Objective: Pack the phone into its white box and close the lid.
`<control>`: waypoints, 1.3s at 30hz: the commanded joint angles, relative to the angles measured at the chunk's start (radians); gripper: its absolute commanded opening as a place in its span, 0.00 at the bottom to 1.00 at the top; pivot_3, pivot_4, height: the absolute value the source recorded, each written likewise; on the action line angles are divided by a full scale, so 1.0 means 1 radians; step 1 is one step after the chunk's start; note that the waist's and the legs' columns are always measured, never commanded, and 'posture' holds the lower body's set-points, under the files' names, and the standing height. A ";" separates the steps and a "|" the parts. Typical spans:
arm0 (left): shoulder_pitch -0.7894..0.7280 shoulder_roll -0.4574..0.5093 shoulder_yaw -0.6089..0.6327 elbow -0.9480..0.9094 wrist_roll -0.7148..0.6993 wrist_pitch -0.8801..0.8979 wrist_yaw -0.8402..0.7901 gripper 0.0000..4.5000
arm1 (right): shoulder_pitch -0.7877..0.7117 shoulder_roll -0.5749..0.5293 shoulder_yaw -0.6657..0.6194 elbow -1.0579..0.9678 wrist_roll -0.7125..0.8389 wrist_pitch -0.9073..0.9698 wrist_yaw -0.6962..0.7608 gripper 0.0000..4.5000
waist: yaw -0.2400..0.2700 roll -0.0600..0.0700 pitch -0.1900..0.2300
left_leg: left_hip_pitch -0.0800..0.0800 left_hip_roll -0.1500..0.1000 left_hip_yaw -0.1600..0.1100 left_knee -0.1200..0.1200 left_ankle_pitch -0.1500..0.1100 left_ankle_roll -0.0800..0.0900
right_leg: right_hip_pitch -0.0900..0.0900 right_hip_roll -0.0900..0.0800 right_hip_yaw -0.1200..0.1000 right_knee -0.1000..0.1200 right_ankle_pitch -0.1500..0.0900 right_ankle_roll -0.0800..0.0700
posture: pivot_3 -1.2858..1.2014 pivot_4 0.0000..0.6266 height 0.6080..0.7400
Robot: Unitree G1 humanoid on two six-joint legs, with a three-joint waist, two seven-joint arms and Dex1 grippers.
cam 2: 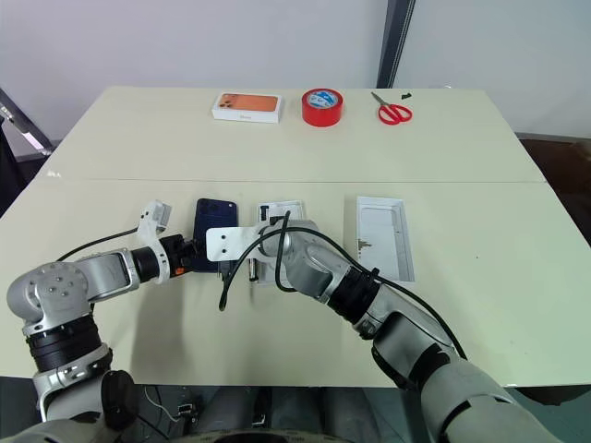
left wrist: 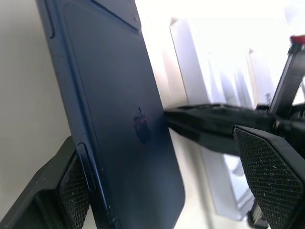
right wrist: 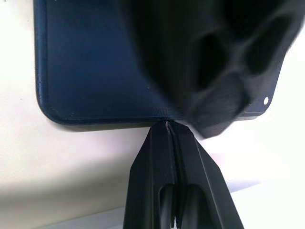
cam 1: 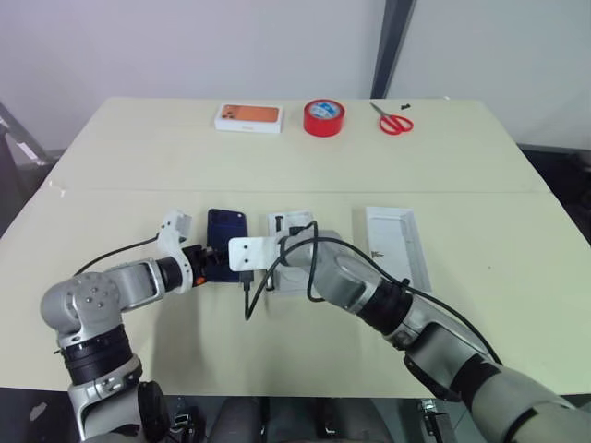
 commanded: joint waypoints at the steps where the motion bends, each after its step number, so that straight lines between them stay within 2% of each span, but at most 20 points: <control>1: -0.022 -0.019 0.067 0.058 0.002 0.011 0.037 1.00 | -0.004 0.022 -0.023 -0.030 -0.001 -0.020 0.005 0.01 | -0.001 0.000 0.000 | 0.000 0.000 0.000 0.000 0.000 0.000 | 0.000 0.000 0.000 0.000 0.000 0.000 | 0.52 0.24 0.95; 3: -0.029 -0.023 0.088 0.068 -0.002 0.011 0.051 1.00 | -0.002 0.022 -0.025 -0.031 -0.001 -0.020 0.006 0.01 | -0.002 0.000 0.000 | 0.000 0.000 0.000 0.000 0.000 0.000 | 0.000 0.000 0.000 0.000 0.000 0.000 | 0.52 0.24 0.95; 5: -0.038 -0.034 0.123 0.077 -0.019 0.011 0.065 0.88 | -0.001 0.021 -0.026 -0.033 -0.002 -0.021 0.007 0.00 | -0.003 0.000 0.000 | 0.000 0.000 0.000 0.000 0.000 0.000 | 0.000 0.000 0.000 0.000 0.000 0.000 | 0.52 0.24 0.95; 7: -0.044 -0.044 0.153 0.083 -0.038 0.011 0.082 0.71 | 0.001 0.020 -0.027 -0.036 -0.004 -0.022 0.007 0.00 | -0.005 0.000 0.000 | 0.000 0.000 0.000 0.000 0.000 -0.001 | 0.000 0.000 0.000 0.000 0.000 0.000 | 0.52 0.24 0.95; 11: -0.048 -0.057 0.178 0.085 -0.068 0.011 0.117 0.27 | 0.003 0.018 -0.030 -0.044 -0.005 -0.022 0.010 0.00 | -0.005 -0.001 0.000 | 0.000 0.000 -0.001 0.000 0.001 -0.001 | -0.001 0.000 0.000 0.000 0.000 0.000 | 0.52 0.24 0.95; 19: -0.065 -0.104 0.278 0.103 -0.141 0.011 0.213 0.27 | 0.011 0.001 -0.042 -0.094 -0.004 -0.012 0.030 0.00 | -0.005 -0.001 0.001 | 0.000 0.000 -0.001 -0.001 0.000 -0.001 | -0.001 0.000 0.000 0.000 0.000 0.000 | 0.52 0.24 0.95; 23: -0.062 -0.114 0.293 0.100 -0.181 0.011 0.249 0.02 | 0.008 -0.006 -0.058 -0.132 0.001 0.001 0.043 0.00 | -0.004 -0.001 0.000 | 0.000 0.000 -0.001 -0.001 0.001 -0.001 | -0.001 0.000 0.000 0.000 0.000 0.000 | 0.52 0.24 0.95; 26: -0.070 -0.124 0.323 0.081 -0.224 0.011 0.265 0.02 | 0.013 -0.013 -0.099 -0.195 0.030 0.029 0.068 0.00 | -0.004 -0.001 0.000 | -0.001 0.000 -0.001 -0.001 0.001 -0.001 | -0.001 0.000 0.000 0.000 0.000 0.000 | 0.52 0.24 0.95; 31: -0.097 -0.201 0.395 -0.001 -0.345 0.011 0.311 0.02 | 0.091 -0.072 -0.242 -0.397 0.195 0.049 0.174 0.00 | 0.001 -0.002 0.001 | -0.001 0.000 -0.001 -0.001 0.000 -0.001 | -0.001 0.000 0.000 -0.001 0.000 0.000 | 0.52 0.24 0.95; 35: -0.088 -0.315 0.356 -0.092 -0.464 0.011 0.409 0.02 | 0.148 -0.172 -0.400 -0.513 0.352 0.091 0.262 0.00 | 0.009 -0.003 0.002 | -0.002 0.000 -0.002 0.000 0.000 -0.001 | 0.000 -0.001 -0.001 -0.003 0.000 0.000 | 0.52 0.24 0.95; 39: -0.054 -0.421 0.274 -0.135 -0.523 0.011 0.527 0.02 | 0.192 -0.266 -0.518 -0.523 0.462 0.088 0.297 0.00 | 0.003 -0.003 0.002 | -0.001 0.000 -0.002 -0.001 0.000 0.000 | 0.001 0.000 -0.001 -0.004 0.000 0.000 | 0.52 0.24 0.95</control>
